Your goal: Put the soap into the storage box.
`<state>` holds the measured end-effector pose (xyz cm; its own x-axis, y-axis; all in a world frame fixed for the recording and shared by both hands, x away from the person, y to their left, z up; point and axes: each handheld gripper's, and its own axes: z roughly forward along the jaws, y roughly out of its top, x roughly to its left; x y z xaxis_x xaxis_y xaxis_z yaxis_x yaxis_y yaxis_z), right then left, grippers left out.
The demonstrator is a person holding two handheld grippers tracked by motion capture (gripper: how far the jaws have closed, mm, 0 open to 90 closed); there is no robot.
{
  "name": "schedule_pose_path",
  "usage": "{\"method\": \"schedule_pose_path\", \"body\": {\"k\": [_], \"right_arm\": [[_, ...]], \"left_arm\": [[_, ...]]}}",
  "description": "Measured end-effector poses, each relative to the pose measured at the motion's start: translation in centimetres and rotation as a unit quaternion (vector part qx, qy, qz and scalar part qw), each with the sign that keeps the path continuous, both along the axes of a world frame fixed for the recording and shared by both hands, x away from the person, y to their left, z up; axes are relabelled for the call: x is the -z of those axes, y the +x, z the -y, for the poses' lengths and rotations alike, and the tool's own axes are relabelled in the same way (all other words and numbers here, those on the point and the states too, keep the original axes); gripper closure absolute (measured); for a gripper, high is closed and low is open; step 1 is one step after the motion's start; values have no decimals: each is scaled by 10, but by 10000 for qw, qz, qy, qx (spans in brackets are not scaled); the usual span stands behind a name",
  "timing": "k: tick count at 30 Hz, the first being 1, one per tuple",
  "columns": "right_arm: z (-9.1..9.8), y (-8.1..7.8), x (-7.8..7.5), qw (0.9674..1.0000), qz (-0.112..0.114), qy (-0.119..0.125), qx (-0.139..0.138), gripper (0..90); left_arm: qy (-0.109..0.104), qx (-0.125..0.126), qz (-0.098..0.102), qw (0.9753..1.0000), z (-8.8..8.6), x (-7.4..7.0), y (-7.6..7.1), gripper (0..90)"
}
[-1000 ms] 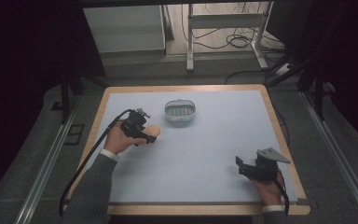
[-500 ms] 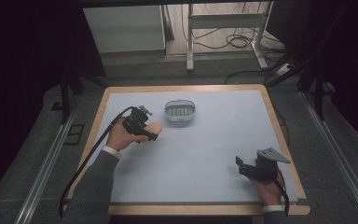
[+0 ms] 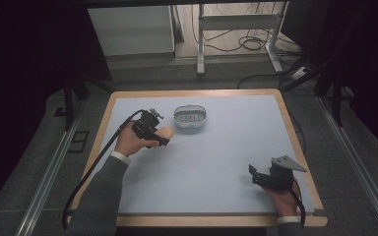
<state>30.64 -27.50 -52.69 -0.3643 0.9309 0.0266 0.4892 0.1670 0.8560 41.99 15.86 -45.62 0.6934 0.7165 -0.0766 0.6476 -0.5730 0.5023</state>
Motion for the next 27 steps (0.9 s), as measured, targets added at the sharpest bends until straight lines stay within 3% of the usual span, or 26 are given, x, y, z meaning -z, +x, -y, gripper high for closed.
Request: {"method": "schedule_pose_path", "body": {"k": [12,27], "right_arm": [[0,0,0,10000,-3,-5,-3,84],[0,0,0,10000,-3,-6,-11,84]], "left_arm": [[10,-16,81,10000,6,-5,7,324],[-3,59,42,10000,14,-7,18,324]]}}
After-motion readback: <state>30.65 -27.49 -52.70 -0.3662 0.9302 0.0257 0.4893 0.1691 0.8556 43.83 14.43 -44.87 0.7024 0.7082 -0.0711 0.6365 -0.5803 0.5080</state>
